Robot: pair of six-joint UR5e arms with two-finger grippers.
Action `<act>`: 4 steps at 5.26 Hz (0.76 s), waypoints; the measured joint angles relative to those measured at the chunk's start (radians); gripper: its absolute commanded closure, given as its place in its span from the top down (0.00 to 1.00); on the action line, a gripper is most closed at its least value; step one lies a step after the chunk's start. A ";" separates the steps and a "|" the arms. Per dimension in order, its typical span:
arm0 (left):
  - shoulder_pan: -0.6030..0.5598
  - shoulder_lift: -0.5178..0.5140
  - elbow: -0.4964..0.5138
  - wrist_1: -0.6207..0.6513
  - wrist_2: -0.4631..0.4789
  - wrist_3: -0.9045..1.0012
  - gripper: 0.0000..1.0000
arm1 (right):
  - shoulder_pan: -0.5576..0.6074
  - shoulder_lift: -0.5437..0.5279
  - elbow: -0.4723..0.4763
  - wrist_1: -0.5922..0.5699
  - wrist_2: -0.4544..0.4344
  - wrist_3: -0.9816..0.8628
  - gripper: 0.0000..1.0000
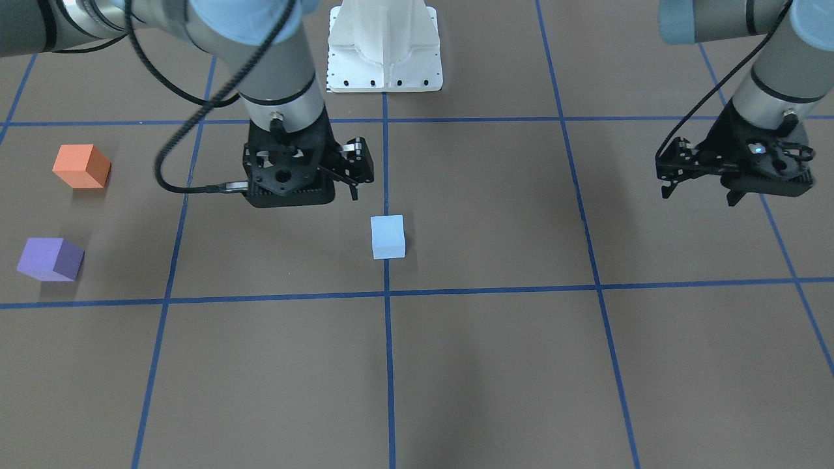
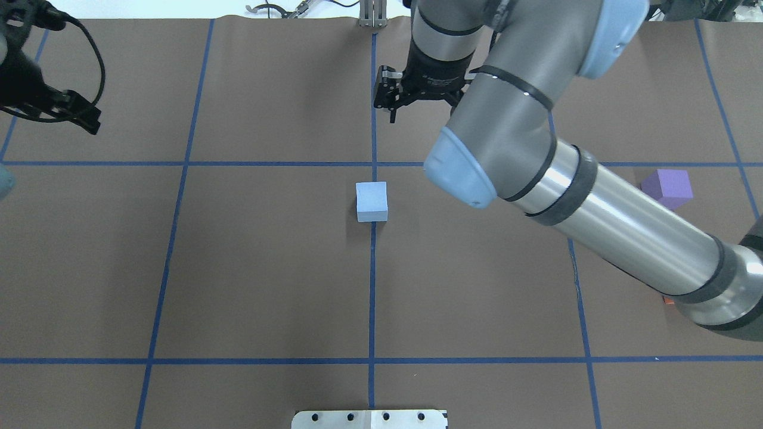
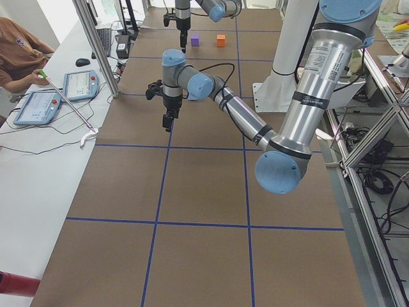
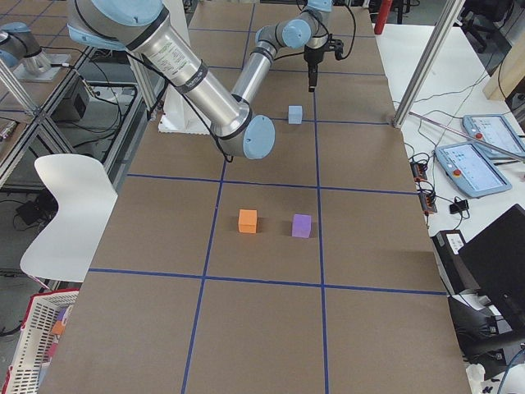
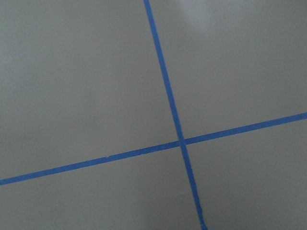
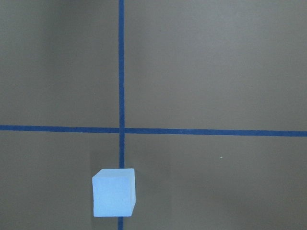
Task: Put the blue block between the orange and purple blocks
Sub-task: 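Grasp the light blue cube with the right gripper while the left arm withdraws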
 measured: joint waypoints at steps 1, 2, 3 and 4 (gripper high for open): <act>-0.068 0.060 0.003 -0.001 -0.032 0.113 1.00 | -0.047 0.042 -0.129 0.109 -0.046 0.038 1.00; -0.108 0.093 0.008 -0.002 -0.052 0.172 1.00 | -0.085 0.062 -0.212 0.181 -0.086 0.058 1.00; -0.121 0.105 0.016 -0.005 -0.060 0.190 1.00 | -0.115 0.068 -0.257 0.213 -0.108 0.063 1.00; -0.124 0.108 0.023 -0.010 -0.062 0.194 1.00 | -0.137 0.069 -0.282 0.222 -0.120 0.060 1.00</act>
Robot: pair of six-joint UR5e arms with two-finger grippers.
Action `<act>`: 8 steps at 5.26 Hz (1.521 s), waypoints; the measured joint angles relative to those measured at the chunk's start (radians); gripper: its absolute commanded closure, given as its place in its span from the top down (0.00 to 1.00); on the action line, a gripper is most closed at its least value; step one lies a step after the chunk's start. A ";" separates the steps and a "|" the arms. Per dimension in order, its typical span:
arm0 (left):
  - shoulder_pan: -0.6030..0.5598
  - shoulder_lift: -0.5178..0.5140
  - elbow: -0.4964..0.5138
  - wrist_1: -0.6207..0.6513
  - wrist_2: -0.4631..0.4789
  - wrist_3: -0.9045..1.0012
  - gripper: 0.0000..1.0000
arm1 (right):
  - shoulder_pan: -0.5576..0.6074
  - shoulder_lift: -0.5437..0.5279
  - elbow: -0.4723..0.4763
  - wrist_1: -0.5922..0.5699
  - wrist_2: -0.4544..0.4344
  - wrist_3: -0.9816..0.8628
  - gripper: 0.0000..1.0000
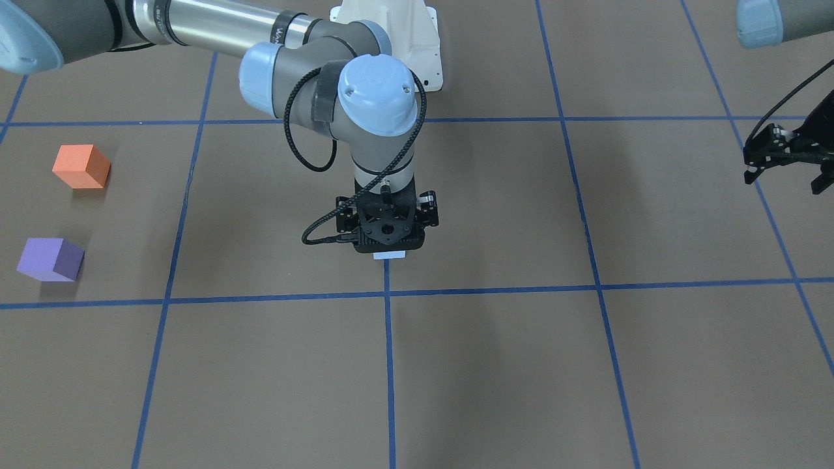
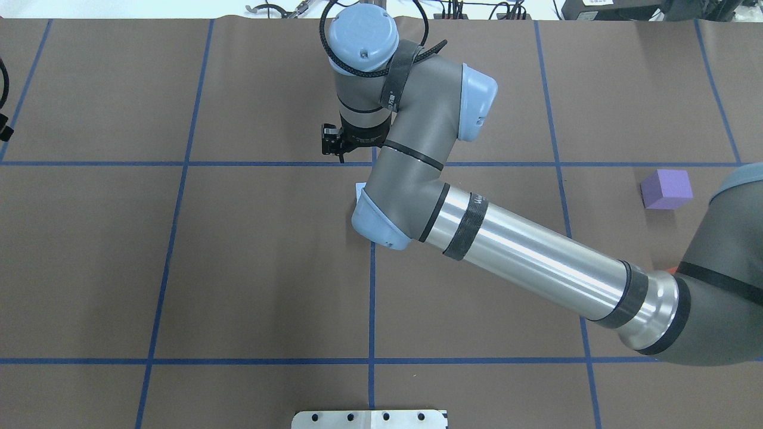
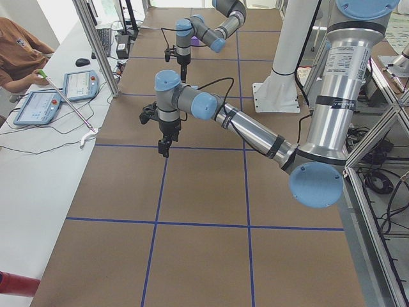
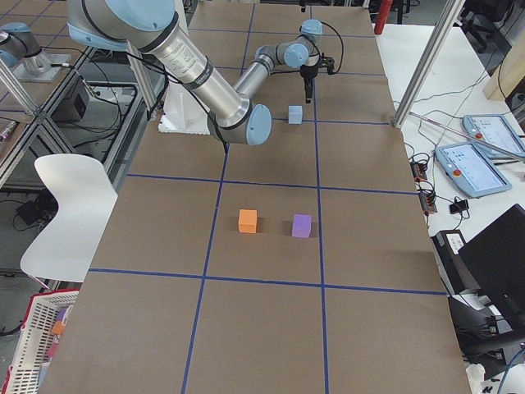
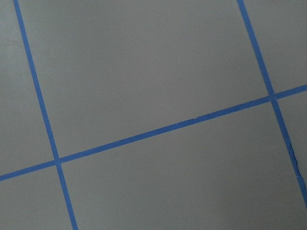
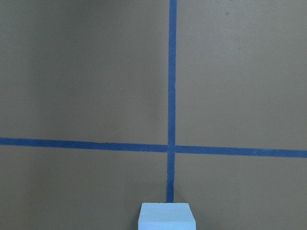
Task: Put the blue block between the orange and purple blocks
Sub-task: 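Grasp the light blue cube with the right gripper while the left arm withdraws, then carry the light blue cube with the right gripper toward the purple cube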
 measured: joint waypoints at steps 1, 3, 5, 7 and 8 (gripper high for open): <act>0.000 0.001 0.002 -0.001 0.000 0.001 1.00 | -0.017 -0.001 -0.022 0.002 -0.008 -0.009 1.00; 0.001 0.001 0.003 -0.002 -0.001 0.001 1.00 | -0.038 -0.005 -0.065 0.021 -0.023 -0.020 1.00; 0.002 0.001 0.001 -0.002 -0.001 0.000 1.00 | -0.058 -0.011 -0.096 0.049 -0.026 -0.018 0.97; 0.002 0.001 0.000 -0.002 -0.001 0.000 1.00 | -0.072 -0.020 -0.111 0.075 -0.026 -0.010 0.25; 0.002 0.001 0.000 -0.001 -0.001 0.000 1.00 | -0.072 -0.023 -0.112 0.088 -0.026 -0.004 0.00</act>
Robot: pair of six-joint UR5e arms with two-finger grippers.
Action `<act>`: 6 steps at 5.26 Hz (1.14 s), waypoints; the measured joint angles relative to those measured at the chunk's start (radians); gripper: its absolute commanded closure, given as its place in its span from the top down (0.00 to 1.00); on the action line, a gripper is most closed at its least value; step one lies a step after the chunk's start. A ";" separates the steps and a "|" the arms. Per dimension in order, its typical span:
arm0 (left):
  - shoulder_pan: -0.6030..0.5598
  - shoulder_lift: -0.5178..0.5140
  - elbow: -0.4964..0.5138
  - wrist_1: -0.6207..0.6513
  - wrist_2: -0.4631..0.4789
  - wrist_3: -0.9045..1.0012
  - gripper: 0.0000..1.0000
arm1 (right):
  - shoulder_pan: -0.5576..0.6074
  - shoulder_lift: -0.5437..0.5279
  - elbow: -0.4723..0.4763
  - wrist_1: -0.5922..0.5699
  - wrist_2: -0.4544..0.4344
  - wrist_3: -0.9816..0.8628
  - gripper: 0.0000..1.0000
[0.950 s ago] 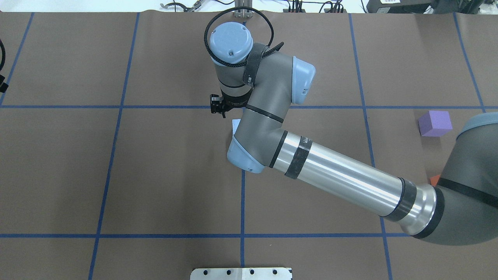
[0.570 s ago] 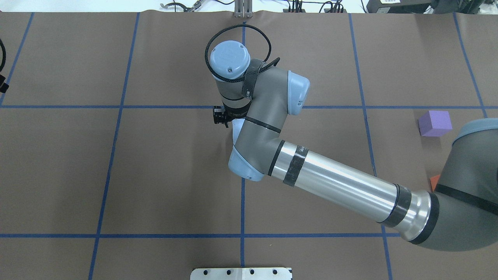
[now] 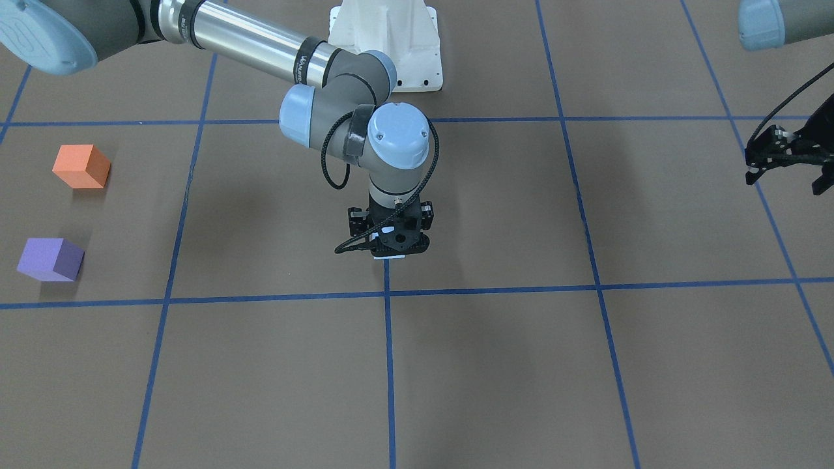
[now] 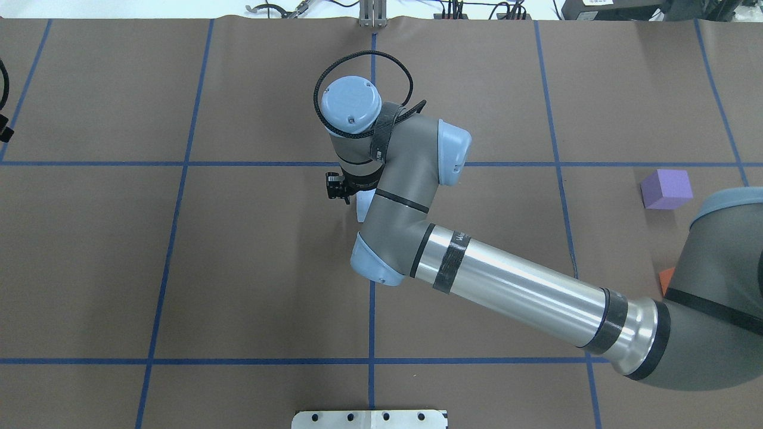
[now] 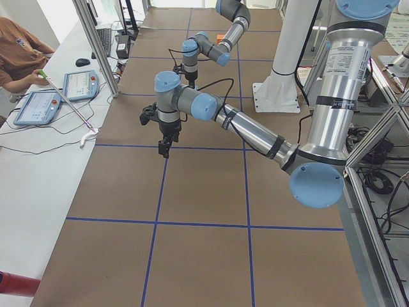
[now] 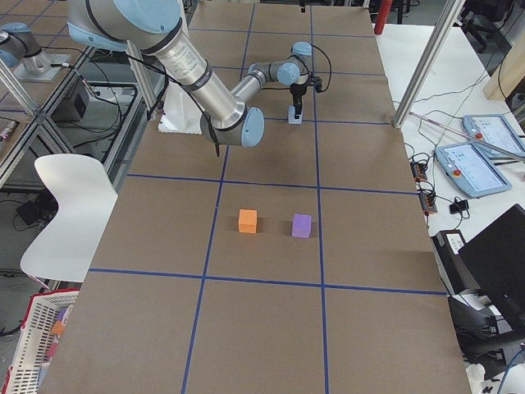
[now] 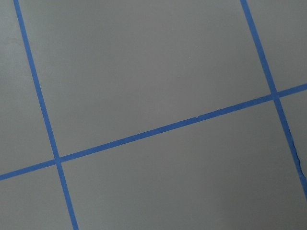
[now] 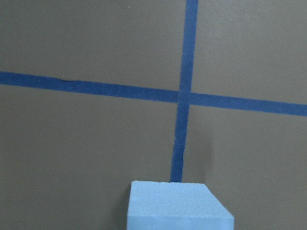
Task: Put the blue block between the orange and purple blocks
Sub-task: 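Carry the light blue cube with the right gripper toward the purple cube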
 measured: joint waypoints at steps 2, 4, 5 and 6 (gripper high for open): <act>0.000 -0.001 0.001 0.000 0.000 0.000 1.00 | 0.024 -0.004 0.040 -0.016 0.034 0.002 0.00; 0.000 -0.002 0.000 0.000 0.000 0.000 1.00 | 0.075 -0.068 0.301 -0.229 0.083 -0.009 0.00; 0.000 -0.003 -0.003 0.000 -0.001 -0.001 1.00 | 0.110 -0.218 0.533 -0.321 0.086 -0.038 0.00; 0.000 -0.004 -0.005 0.000 -0.001 -0.002 1.00 | 0.166 -0.361 0.689 -0.348 0.089 -0.086 0.00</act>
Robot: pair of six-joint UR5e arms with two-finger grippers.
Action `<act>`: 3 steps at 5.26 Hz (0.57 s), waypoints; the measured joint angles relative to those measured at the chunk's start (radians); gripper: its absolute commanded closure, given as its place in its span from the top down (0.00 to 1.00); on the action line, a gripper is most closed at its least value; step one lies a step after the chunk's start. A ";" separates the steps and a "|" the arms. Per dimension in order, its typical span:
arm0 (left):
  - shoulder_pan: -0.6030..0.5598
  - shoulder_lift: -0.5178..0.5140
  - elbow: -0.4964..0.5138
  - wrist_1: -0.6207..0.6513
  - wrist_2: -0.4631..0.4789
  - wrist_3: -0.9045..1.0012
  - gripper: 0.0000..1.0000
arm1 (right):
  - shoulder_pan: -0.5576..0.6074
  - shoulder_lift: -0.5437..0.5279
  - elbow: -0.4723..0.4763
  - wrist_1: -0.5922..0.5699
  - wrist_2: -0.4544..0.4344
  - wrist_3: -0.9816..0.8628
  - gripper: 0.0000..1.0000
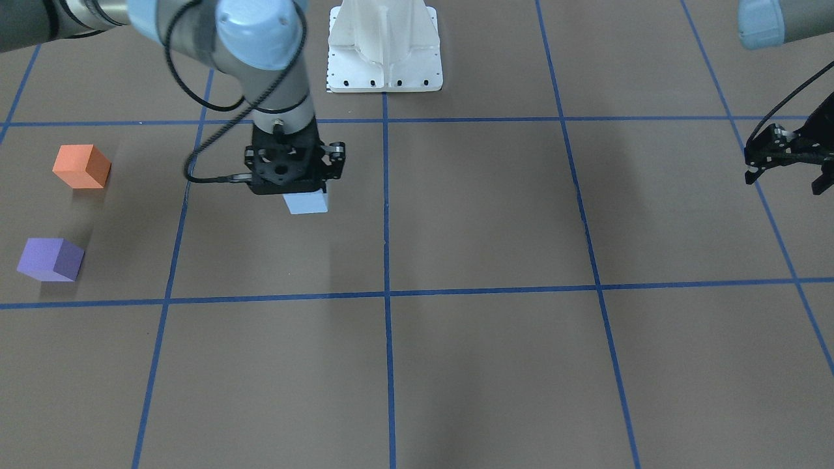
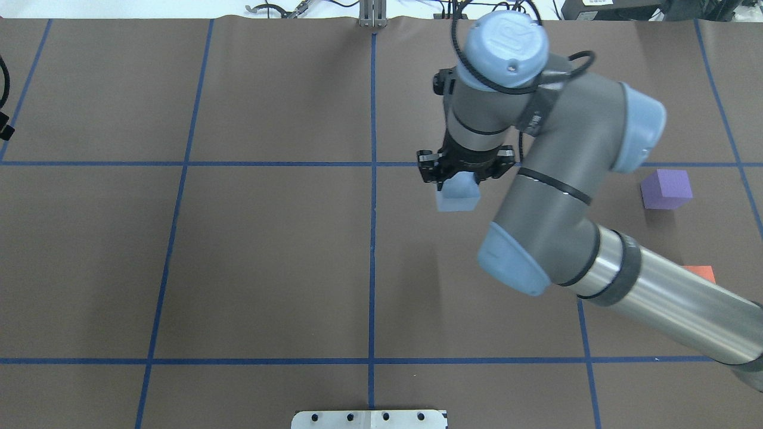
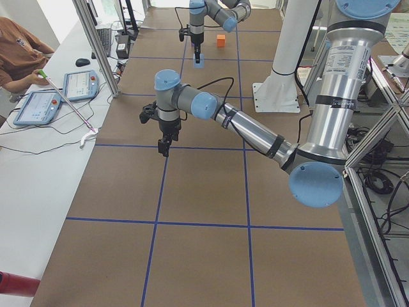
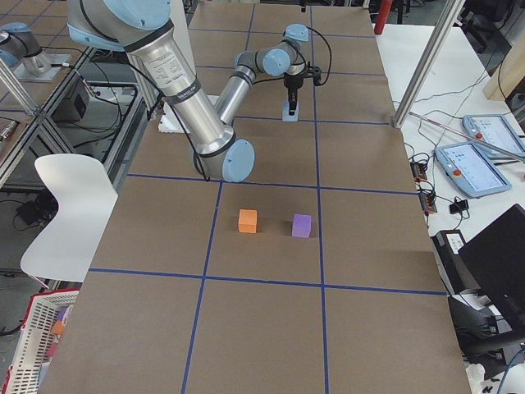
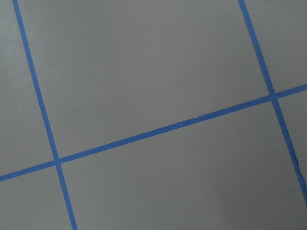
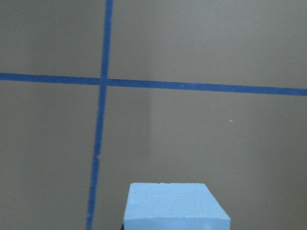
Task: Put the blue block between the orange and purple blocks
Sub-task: 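Carry the light blue cube with the right gripper toward the purple cube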
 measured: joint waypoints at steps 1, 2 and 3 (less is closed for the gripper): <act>0.000 0.000 -0.003 0.000 0.000 -0.002 1.00 | 0.051 -0.117 0.091 -0.004 0.001 -0.070 0.00; 0.000 -0.001 -0.004 0.000 0.000 -0.004 1.00 | 0.093 -0.230 0.150 0.002 0.001 -0.178 0.00; 0.000 -0.001 -0.006 0.001 0.000 -0.005 1.00 | 0.141 -0.352 0.177 0.073 0.019 -0.267 0.00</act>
